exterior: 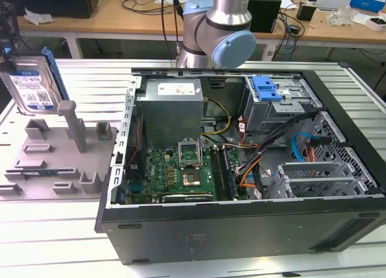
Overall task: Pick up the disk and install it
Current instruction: 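Pick up the disk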
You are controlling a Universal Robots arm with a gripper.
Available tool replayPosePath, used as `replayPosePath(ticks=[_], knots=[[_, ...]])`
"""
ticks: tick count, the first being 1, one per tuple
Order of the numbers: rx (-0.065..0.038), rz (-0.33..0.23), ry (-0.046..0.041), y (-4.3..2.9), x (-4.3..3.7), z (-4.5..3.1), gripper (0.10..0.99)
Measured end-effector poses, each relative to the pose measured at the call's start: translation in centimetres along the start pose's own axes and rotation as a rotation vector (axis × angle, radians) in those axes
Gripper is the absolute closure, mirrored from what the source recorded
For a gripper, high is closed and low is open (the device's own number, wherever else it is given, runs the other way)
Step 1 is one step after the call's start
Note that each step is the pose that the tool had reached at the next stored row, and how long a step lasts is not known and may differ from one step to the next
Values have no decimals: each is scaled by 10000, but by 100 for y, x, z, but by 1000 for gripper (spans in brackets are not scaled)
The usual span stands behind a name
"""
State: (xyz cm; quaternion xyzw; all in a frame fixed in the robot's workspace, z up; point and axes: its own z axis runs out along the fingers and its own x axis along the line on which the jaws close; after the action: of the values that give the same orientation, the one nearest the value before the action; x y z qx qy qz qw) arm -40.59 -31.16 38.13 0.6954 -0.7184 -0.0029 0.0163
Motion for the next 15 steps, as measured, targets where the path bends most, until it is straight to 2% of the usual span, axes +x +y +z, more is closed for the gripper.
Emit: replayPosePath(ticks=[6, 7, 11, 13, 15], knots=[[0, 0, 0, 8, 10, -313, 722], [1, 0, 0, 10, 14, -409, 722], [1, 0, 0, 14, 22, -582, 722], [1, 0, 0, 19, 32, -775, 722], [1, 0, 0, 22, 36, -877, 722]])
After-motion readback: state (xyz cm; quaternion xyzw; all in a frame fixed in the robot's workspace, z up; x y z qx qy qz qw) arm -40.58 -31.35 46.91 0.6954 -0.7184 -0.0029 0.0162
